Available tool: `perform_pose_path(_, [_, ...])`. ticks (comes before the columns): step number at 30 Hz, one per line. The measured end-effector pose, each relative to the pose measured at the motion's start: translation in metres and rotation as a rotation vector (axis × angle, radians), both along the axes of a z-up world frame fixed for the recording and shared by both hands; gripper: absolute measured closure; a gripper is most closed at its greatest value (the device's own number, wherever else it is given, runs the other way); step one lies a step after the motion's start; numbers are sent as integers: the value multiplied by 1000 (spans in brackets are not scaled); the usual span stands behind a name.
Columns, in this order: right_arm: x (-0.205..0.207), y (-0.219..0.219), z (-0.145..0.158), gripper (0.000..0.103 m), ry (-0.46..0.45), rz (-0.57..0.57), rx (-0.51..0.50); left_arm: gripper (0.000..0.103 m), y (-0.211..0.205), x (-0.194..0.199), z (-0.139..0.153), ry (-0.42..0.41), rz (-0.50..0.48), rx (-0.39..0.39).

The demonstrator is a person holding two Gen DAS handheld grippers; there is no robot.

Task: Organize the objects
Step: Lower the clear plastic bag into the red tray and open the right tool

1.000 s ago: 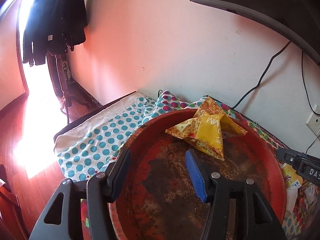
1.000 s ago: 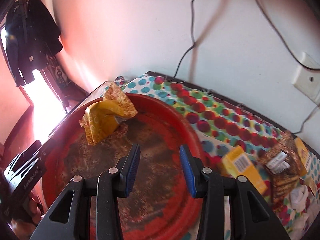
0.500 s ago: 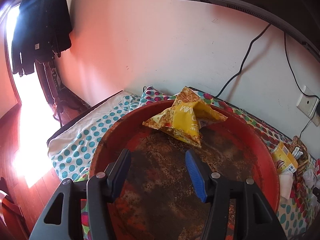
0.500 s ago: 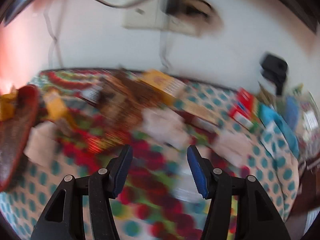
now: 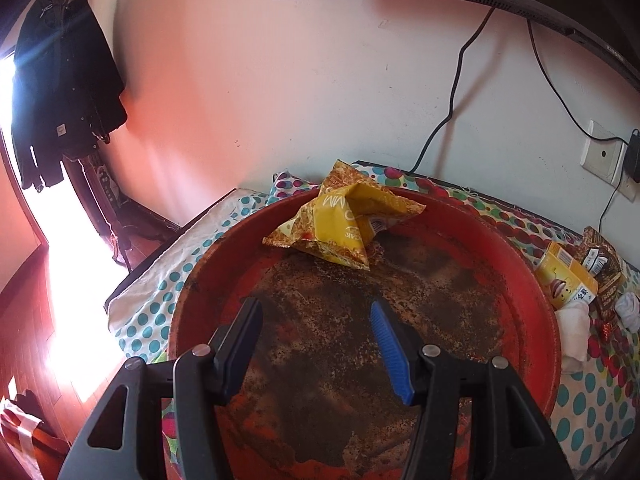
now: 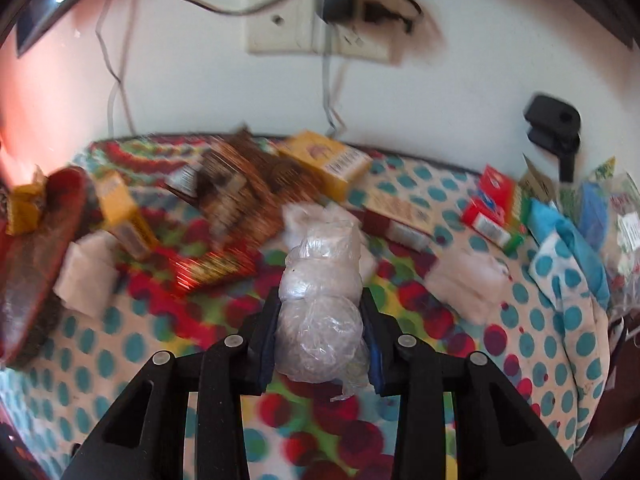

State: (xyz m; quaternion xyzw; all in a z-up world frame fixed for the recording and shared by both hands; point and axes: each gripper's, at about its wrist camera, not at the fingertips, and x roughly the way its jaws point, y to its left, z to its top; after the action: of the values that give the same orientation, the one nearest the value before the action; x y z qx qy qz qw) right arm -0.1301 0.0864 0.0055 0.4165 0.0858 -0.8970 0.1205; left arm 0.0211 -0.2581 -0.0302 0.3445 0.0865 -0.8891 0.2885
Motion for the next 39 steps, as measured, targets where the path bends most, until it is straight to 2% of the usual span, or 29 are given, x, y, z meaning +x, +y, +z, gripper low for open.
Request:
perform_pose_path(5, [9,-71,30,69,26,156,-56,45,0,3,6,16,-22,-17])
perform_pose_path(9, [17,-142,43,69,1,288,-100,45,-10,8,11,45,-12,-8])
perform_pose_path(14, [21,-226,38,69,-54,417,-100,45,-27,14,8,48,30,17])
perform_pose_path(19, [15,-289,24,69,-105,482,-85,45,-43,19,5,55,67,33])
perform_pose_path(24, [-1,-319,4,69,-138,471,-43,45,-53,21,0,54,87,55])
perform_pose_path(34, [-22,-334,-22,69,-194,465,1,45,-51,14,-8,27,70,59])
perform_pose_path(39, [-20,-331,-29,60,-198,474,33,45,-51,13,-9,31,66,63])
